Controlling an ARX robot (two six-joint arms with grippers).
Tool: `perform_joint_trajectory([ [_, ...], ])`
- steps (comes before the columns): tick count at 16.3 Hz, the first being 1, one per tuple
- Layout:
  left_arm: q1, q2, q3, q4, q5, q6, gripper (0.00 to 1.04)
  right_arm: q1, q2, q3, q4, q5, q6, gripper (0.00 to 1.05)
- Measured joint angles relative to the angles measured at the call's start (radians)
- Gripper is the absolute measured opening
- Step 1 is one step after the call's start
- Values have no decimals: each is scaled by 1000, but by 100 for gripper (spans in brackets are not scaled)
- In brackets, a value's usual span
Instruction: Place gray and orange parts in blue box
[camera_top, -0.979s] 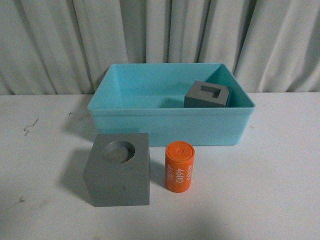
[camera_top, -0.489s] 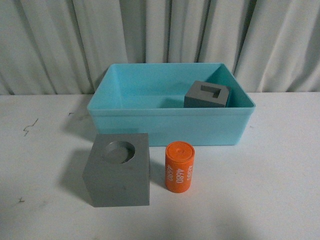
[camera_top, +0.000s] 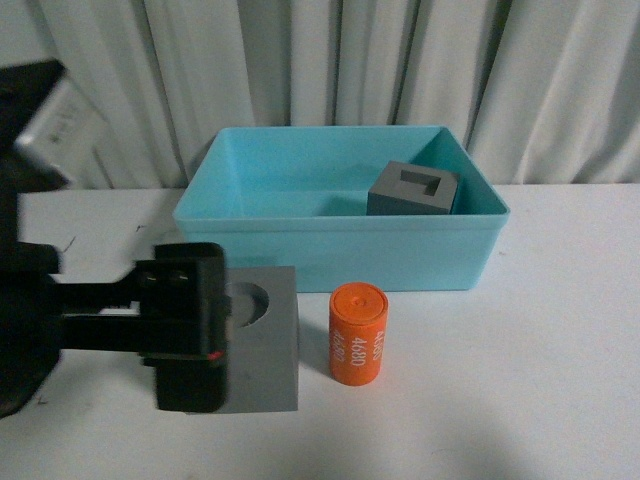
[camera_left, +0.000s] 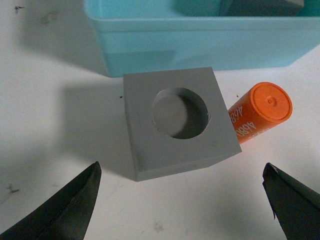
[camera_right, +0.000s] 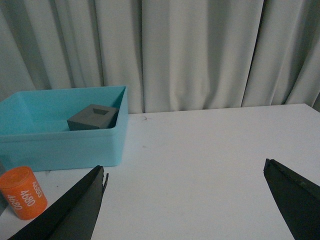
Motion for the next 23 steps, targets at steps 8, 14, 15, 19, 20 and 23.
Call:
perform_joint_trajectory([
  [8,29,226,118,67,-5,70,98,0,0,0,0,0,0,98],
  [14,89,306,165,85,19,140,98,0,0,0,0,0,0,98],
  [15,95,316,173,85,21,142,98,0,0,0,0,0,0,98],
  [19,118,350,188,87,33,159,98,0,0,0,0,0,0,98],
  [20,124,358,192,88,37,164,98,0,0,0,0,0,0,98],
  [23,134,382,193,91,43,166,98,0,0,0,0,0,0,98],
])
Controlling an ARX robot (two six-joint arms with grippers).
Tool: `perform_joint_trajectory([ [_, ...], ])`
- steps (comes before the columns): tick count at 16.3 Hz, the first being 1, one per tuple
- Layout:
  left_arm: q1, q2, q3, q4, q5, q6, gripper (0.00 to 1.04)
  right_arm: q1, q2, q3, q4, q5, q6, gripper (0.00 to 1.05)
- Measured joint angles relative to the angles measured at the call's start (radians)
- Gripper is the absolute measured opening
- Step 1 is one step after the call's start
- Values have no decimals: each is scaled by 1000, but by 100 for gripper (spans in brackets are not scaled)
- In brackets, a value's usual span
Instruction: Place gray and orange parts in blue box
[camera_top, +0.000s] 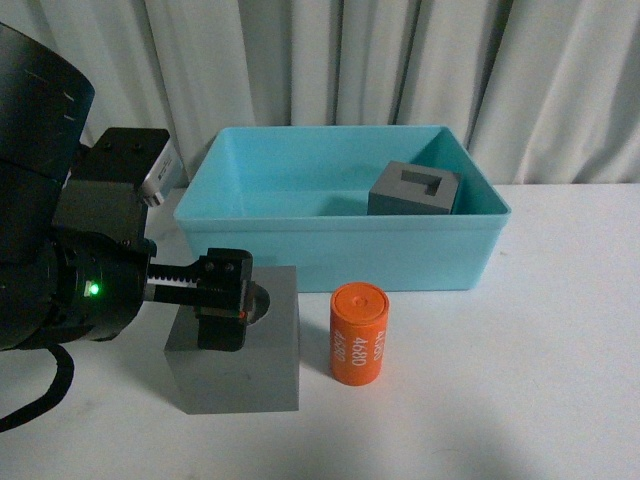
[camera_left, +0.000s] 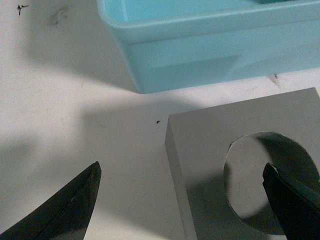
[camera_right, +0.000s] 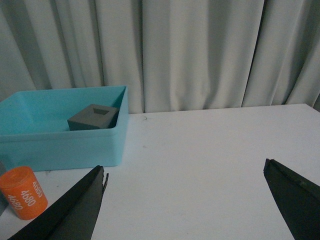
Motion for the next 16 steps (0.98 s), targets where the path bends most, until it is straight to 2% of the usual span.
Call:
perform_joint_trajectory([
  [7,4,53,31,0,5,1,98,0,0,0,0,0,0,98],
  [8,4,58,33,2,13,2,93,0,0,0,0,0,0,98],
  [14,-4,62,47,-13,27,-8,34,0,0,0,0,0,0,98],
  [15,-7,53,47,-24,28,-17,26,0,0,0,0,0,0,98],
  [16,-8,35,44,-42,27,-24,24,0,0,0,0,0,0,98],
])
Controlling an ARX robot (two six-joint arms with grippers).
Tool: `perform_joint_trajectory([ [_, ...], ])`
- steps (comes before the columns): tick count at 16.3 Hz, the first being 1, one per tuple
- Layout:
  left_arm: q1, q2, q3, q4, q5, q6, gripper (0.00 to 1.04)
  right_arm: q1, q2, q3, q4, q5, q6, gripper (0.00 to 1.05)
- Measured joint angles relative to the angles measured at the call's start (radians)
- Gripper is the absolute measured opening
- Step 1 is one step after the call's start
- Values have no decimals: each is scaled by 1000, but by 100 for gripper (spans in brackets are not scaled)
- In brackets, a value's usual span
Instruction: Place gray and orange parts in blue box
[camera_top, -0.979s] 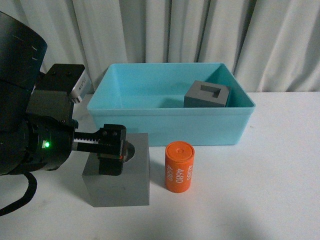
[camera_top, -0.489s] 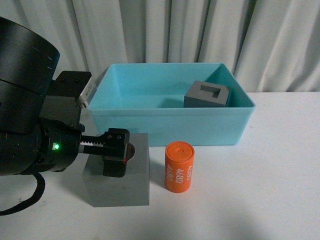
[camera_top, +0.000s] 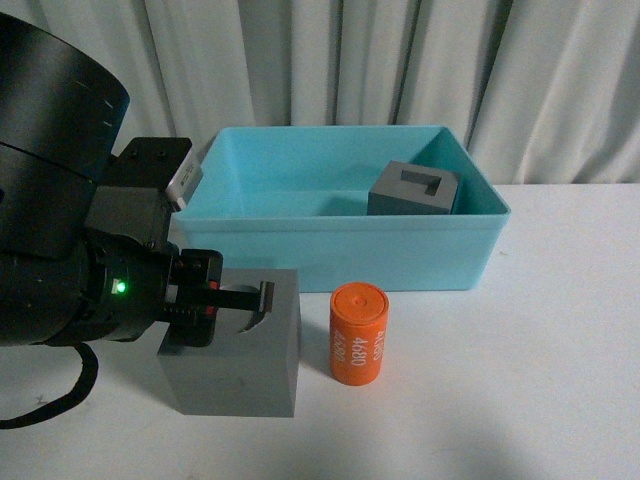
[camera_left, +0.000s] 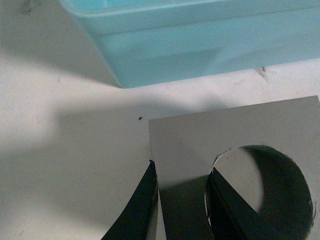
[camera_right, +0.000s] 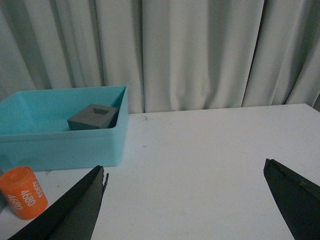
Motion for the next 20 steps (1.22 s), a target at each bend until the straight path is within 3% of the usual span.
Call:
perform_joint_trajectory([
  [5,18,-256,-9,-148,-8,-89,22,0,0,0,0,0,0,98],
  [8,27,-393,136,-167,-2,-107,22,0,0,0,0,0,0,98],
  [15,-1,6,432,-48,-18,71,22,0,0,0,0,0,0,98],
  [17,33,185,486,-45,-27,161,21,0,0,0,0,0,0,98],
  [20,46,202,487,-43,-30,176,21,0,0,0,0,0,0,98],
])
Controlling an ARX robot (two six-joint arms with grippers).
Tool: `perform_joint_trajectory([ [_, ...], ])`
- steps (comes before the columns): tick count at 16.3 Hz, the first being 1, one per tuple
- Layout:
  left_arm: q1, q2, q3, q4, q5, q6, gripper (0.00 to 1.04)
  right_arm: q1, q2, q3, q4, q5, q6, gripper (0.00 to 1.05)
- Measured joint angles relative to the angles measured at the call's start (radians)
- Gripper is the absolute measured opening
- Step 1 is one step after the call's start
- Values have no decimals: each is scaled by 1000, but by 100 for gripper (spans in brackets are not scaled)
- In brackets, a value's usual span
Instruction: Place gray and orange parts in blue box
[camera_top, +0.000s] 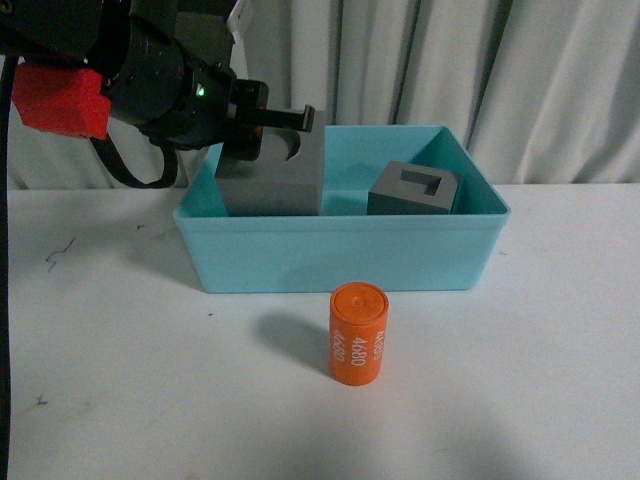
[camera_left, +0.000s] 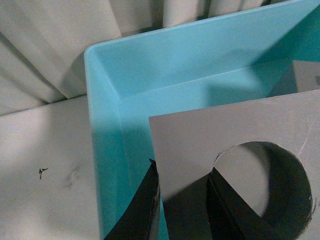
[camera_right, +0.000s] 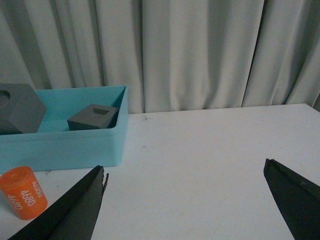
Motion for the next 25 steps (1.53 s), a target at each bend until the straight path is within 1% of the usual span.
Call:
perform_joint_trajectory([
  [10,47,24,2,5,0,28,21,0,0,0,0,0,0,98],
  [11,49,24,2,3,6,28,28,0,0,0,0,0,0,98],
  [12,53,23,2,3,13,26,41,0,0,0,0,0,0,98],
  [13,56,21,1,-2,15,23,49,0,0,0,0,0,0,98],
  [14,63,5,-18,-11,29,8,61,0,0,0,0,0,0,98],
  [15,70,-15,-34,-27,32,-6,68,0,0,0,0,0,0,98],
  [17,93,-142,-109,-81,98,-104,92,0,0,0,0,0,0,98],
  [18,106,-261,-171,-109,156,-171,100,0,0,0,0,0,0,98],
  [19,117,-409,-245,-156,228,-253,97,0,0,0,0,0,0,98],
  [20,130,-542,-319,-202,286,-332,98,0,0,0,0,0,0,98],
  [21,151,-727,-442,-274,329,-421,98,0,0,0,0,0,0,98],
  [22,174,-890,-564,-364,316,-477,98,0,0,0,0,0,0,98],
  [23,185,-999,-647,-436,320,-513,98,0,0,0,0,0,0,98],
  [25,190,-1212,-806,-578,307,-533,98,0,0,0,0,0,0,98],
])
